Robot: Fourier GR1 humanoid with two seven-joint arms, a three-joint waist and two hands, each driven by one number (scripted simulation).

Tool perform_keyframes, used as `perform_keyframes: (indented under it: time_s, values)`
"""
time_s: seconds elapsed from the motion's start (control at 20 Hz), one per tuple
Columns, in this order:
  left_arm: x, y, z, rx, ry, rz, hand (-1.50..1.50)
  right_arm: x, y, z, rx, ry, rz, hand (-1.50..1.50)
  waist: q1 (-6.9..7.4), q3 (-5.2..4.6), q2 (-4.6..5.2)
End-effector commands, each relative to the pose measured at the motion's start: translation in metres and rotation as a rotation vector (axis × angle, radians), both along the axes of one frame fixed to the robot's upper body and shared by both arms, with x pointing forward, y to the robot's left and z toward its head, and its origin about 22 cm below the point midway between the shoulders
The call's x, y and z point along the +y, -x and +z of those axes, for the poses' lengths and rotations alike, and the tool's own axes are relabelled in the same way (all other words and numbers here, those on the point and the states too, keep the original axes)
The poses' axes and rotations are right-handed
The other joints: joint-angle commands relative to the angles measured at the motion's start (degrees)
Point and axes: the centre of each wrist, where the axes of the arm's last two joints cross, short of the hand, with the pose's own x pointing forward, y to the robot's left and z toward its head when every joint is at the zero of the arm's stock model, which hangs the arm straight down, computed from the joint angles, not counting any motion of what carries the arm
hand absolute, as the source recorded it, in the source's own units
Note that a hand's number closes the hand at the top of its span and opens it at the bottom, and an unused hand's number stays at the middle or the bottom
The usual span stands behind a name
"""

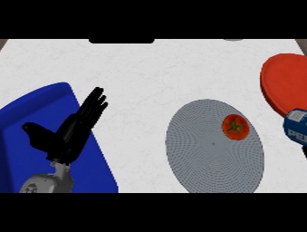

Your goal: Pick the can from the placemat and place it in the bowl

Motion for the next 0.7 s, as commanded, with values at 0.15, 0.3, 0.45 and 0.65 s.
perform_keyframes:
  time_s: [0.15, 0.3, 0.45, 0.65]
  values:
    - [-0.022, -0.007, -0.001, -0.005, -0.006, 0.002, 0.00, -0.038, -0.032, 0.023, -0.076, -0.089, -0.006, 1.50, 0.20, 0.02, 0.16]
    - [-0.012, -0.003, 0.006, 0.012, -0.005, -0.023, 0.00, -0.054, -0.062, 0.021, -0.084, -0.157, -0.006, 1.50, 0.58, 0.03, 0.21]
    - [-0.003, 0.008, -0.014, 0.007, -0.014, -0.035, 0.00, -0.079, -0.088, 0.017, -0.084, -0.145, -0.023, 1.50, 0.83, 0.03, 0.29]
    - [-0.025, 0.003, 0.011, -0.011, 0.017, -0.021, 0.00, -0.088, -0.117, -0.022, -0.084, -0.131, -0.021, 1.50, 0.85, 0.06, 0.27]
